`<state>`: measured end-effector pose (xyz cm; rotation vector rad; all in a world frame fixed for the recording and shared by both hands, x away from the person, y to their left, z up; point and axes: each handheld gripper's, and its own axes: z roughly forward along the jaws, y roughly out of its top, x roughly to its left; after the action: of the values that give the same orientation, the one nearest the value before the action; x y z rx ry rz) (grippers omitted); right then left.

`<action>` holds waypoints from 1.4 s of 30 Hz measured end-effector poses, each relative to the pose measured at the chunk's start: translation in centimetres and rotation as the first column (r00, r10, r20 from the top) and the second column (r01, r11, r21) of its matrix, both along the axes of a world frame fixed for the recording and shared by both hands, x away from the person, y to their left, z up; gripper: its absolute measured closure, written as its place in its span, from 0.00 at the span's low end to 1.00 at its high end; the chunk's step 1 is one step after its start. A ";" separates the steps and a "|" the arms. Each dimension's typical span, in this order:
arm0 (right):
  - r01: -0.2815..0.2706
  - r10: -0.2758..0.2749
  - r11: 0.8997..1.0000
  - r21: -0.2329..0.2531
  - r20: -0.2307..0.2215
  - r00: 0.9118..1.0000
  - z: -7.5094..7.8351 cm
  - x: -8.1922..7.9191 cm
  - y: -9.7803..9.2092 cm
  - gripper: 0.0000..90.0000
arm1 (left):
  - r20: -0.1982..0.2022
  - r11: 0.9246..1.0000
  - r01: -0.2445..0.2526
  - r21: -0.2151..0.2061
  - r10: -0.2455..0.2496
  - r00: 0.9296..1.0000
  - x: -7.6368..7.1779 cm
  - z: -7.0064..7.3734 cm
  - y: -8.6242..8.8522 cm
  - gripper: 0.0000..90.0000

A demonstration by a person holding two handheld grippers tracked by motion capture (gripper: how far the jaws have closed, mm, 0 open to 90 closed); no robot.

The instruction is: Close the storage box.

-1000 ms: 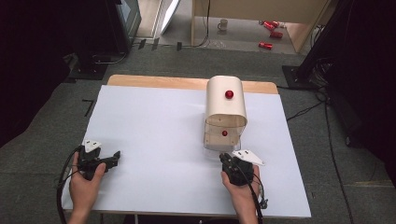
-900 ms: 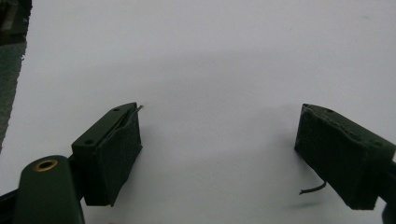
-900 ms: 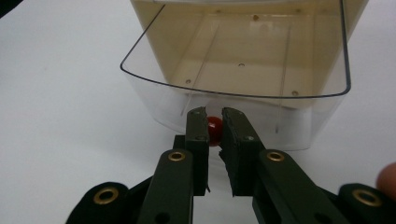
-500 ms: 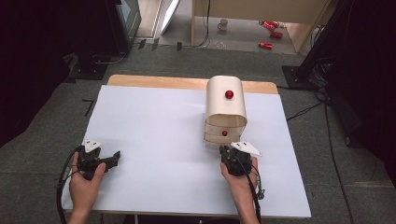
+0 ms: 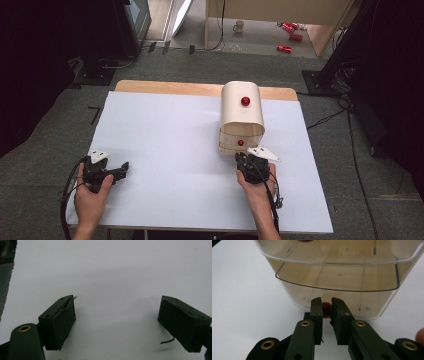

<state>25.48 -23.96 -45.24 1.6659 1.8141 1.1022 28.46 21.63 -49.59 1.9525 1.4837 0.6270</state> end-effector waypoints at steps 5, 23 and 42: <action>-0.006 0.006 1.000 -0.009 -0.001 1.000 0.1 0.1 0.0 0.88 | 0.000 1.000 0.000 0.000 0.000 1.000 0.0 0.0 0.0 0.16; -0.114 0.113 0.993 -0.041 -0.023 0.993 0.7 -1.5 -2.8 0.16 | 0.000 1.000 0.000 0.001 0.000 1.000 0.0 0.0 0.0 0.16; -0.037 0.033 0.996 -0.080 -0.050 0.998 -0.2 -4.2 -9.5 0.00 | 0.000 1.000 0.001 0.002 -0.001 1.000 0.0 0.0 0.0 0.16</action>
<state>21.29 -33.44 -45.49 1.6334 1.8994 0.9964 28.44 21.62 -49.59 1.9549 1.4828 0.6287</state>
